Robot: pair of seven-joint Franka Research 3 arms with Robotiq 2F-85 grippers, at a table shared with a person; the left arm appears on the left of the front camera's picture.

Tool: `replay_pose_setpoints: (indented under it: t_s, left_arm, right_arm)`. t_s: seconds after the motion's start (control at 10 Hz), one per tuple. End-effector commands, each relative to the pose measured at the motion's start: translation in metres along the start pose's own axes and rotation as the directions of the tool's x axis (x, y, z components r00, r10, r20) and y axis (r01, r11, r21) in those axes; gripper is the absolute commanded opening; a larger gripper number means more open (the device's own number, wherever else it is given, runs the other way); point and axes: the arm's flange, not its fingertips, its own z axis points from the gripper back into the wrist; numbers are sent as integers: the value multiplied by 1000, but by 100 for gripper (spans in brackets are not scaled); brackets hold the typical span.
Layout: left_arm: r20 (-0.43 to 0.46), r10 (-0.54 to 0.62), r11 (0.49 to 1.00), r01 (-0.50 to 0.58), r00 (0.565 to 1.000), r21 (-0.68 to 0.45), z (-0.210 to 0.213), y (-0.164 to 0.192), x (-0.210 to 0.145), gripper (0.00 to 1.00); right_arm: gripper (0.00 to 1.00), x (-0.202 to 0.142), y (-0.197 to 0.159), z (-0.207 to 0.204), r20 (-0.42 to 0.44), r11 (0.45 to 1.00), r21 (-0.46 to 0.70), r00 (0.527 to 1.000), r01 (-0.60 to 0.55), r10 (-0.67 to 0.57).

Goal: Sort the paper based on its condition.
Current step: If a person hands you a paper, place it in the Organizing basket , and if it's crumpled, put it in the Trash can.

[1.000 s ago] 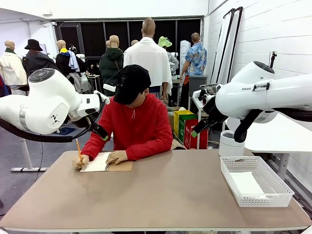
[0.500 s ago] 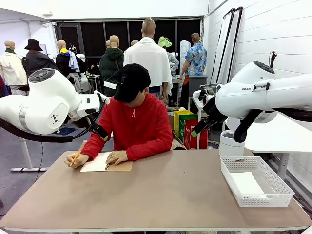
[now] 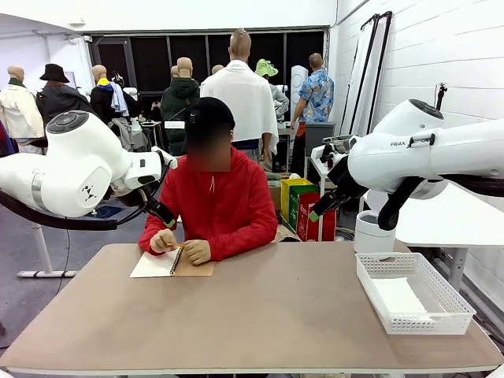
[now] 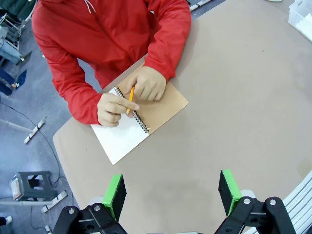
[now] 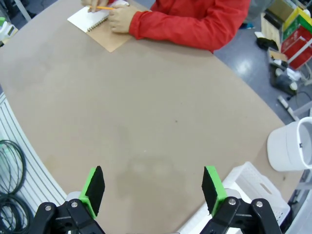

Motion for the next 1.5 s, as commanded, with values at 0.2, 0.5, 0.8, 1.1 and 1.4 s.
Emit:
replay_pose_setpoints:
  t_s: [0.2,0.5,0.8,1.1,1.4]
  left_arm:
    - [0,-1,1000,1,1000,0,0,0,0,100]
    - [0,-1,1000,1,1000,0,0,0,0,100]
    - [0,-1,1000,1,1000,0,0,0,0,100]
    - [0,-1,1000,1,1000,0,0,0,0,100]
    - [0,-1,1000,1,1000,0,0,0,0,100]
  right_arm:
    - [100,0,-1,0,1,1000,-2,1000,1,-1]
    - [100,0,-1,0,1,1000,-2,1000,1,-1]
    - [100,0,-1,0,1,1000,-2,1000,1,-1]
    - [100,0,-1,0,1,1000,-2,1000,1,-1]
    - [100,0,-1,0,1,1000,-2,1000,1,-1]
